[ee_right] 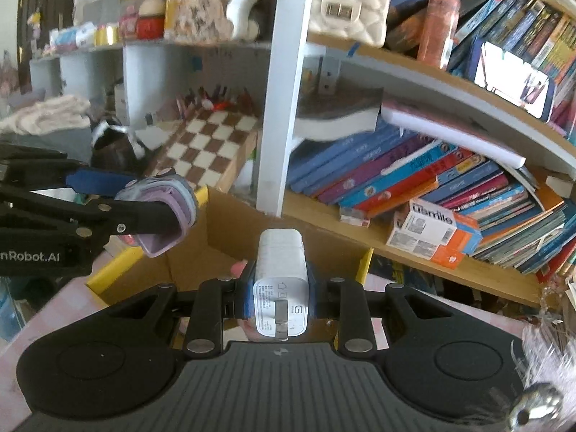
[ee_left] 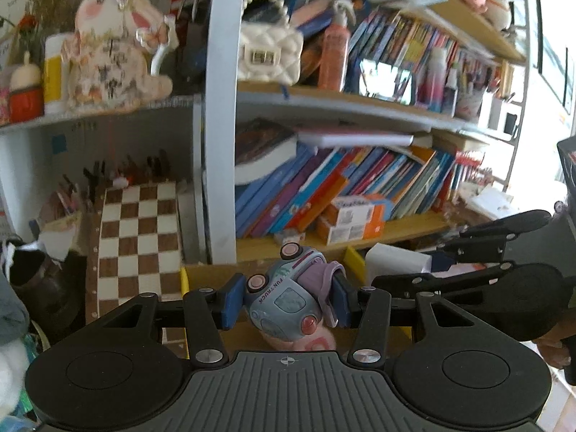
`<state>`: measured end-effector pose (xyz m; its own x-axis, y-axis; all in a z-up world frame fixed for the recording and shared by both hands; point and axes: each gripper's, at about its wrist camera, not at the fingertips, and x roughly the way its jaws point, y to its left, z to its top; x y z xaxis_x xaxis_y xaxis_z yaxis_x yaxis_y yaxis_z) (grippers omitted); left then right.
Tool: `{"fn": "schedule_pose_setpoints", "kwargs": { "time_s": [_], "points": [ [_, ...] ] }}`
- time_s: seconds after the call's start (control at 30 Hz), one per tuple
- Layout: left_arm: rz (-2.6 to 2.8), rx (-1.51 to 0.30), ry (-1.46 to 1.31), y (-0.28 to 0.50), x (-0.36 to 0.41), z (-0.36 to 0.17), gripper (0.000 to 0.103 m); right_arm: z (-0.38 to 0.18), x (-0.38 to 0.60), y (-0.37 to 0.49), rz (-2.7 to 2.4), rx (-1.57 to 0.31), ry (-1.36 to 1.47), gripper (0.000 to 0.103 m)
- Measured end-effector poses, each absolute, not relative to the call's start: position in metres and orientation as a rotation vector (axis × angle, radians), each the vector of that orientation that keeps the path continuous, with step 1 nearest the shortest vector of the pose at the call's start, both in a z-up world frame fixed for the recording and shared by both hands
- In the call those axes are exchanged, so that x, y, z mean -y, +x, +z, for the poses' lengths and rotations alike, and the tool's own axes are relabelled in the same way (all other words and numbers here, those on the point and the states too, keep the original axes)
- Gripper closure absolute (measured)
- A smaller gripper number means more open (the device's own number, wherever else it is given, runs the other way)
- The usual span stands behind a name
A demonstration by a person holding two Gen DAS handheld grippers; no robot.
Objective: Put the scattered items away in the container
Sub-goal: 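Lift the toy car and charger and carry both toward the yellow box, then lower the toy car and charger into the yellow box with both tools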
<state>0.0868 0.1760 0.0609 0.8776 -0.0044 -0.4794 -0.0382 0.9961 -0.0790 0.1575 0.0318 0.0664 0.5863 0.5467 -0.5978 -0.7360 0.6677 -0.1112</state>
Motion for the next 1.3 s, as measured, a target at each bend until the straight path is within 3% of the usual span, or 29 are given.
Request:
{"fn": "schedule_pose_setpoints", "kwargs": {
  "time_s": [0.83, 1.3],
  "points": [
    [0.077, -0.71, -0.076, 0.141, -0.2, -0.014, 0.055, -0.024, -0.088, 0.213, 0.736, -0.638, -0.743, 0.078],
    [0.072, -0.771, 0.006, 0.154, -0.185, -0.03, 0.055, -0.045, -0.094, 0.224, 0.73, -0.69, -0.825, 0.079]
  ]
}}
